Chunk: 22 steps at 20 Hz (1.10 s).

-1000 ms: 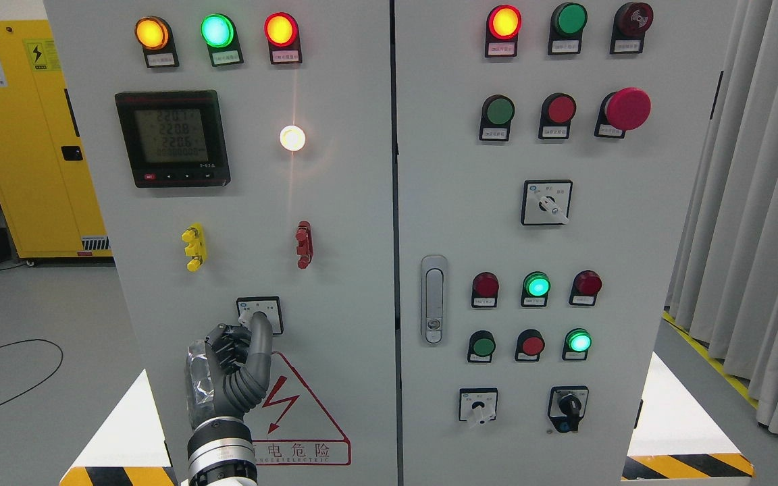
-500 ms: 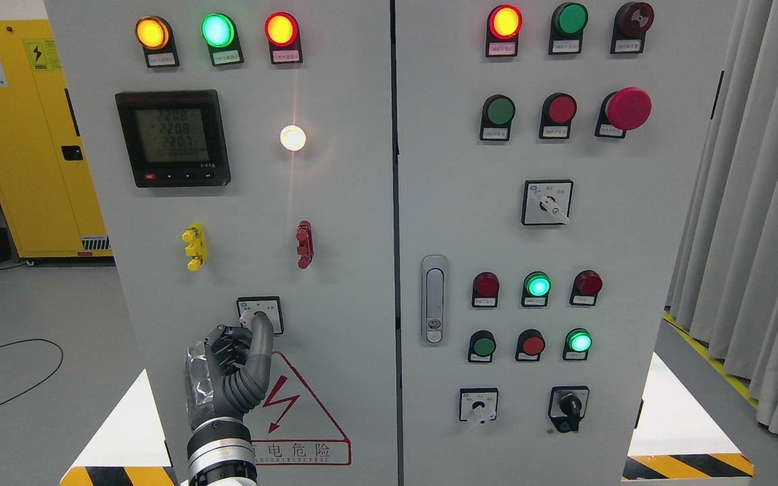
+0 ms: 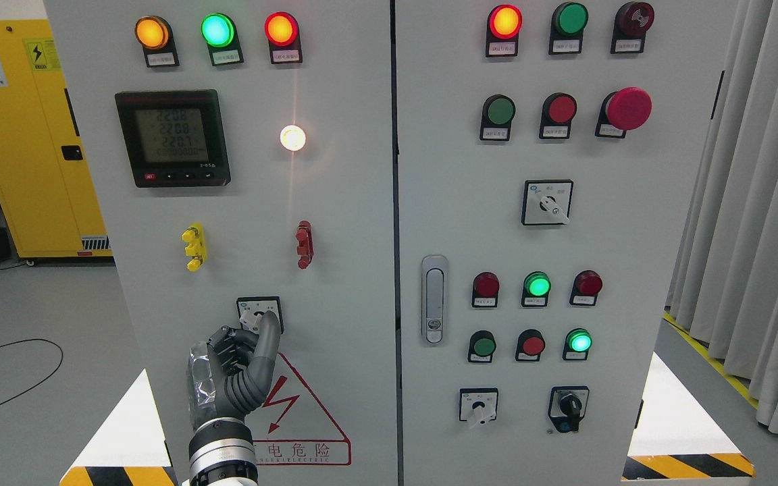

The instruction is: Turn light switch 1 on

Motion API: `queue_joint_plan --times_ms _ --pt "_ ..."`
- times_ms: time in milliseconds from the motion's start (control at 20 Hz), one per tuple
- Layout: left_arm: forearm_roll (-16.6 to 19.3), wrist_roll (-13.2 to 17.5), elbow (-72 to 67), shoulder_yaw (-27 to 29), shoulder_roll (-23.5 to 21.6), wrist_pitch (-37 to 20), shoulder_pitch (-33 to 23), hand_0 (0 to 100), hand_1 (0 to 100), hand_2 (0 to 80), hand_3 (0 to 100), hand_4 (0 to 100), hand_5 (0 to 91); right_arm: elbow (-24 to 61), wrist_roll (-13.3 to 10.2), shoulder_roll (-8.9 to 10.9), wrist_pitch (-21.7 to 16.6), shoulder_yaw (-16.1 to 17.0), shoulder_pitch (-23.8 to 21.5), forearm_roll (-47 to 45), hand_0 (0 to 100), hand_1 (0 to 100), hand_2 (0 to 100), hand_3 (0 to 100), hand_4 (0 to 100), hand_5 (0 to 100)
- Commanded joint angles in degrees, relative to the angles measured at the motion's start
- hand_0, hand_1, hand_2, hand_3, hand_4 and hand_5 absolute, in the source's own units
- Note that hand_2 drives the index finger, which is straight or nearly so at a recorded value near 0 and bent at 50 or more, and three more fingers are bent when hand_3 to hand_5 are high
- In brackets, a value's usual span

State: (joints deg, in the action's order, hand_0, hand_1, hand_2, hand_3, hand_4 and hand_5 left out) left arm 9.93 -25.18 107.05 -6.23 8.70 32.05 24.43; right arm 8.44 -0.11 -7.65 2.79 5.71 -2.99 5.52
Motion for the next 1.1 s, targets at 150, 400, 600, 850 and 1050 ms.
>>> queue_joint_plan --times_ms 150,400,600,850,1050 --pt "-0.1 -0.9 0.2 -0.1 -0.1 -0.3 -0.6 15 47 71.9 97 90 81.4 0.0 0.0 0.0 0.0 0.0 0.0 0.0 0 50 4 0 0 0" --pt "-0.4 -2.3 0.6 -0.1 -0.3 -1.5 -1.8 14 47 71.9 97 90 80.8 0.0 0.0 0.0 0.0 0.0 0.0 0.0 0 50 4 0 0 0" --pt "-0.4 -2.7 2.4 -0.2 -0.5 -5.3 -4.6 13 46 71.7 97 90 80.7 0.0 0.0 0.0 0.0 0.0 0.0 0.0 0 50 4 0 0 0" --pt "-0.4 -3.5 5.1 -0.2 -1.0 -8.3 -9.4 13 45 69.1 97 90 80.2 0.0 0.0 0.0 0.0 0.0 0.0 0.0 0 50 4 0 0 0" --pt "-0.8 -3.2 5.5 -0.2 -1.7 -13.9 -14.7 13 45 68.3 97 90 79.9 0.0 0.0 0.0 0.0 0.0 0.0 0.0 0 50 4 0 0 0"
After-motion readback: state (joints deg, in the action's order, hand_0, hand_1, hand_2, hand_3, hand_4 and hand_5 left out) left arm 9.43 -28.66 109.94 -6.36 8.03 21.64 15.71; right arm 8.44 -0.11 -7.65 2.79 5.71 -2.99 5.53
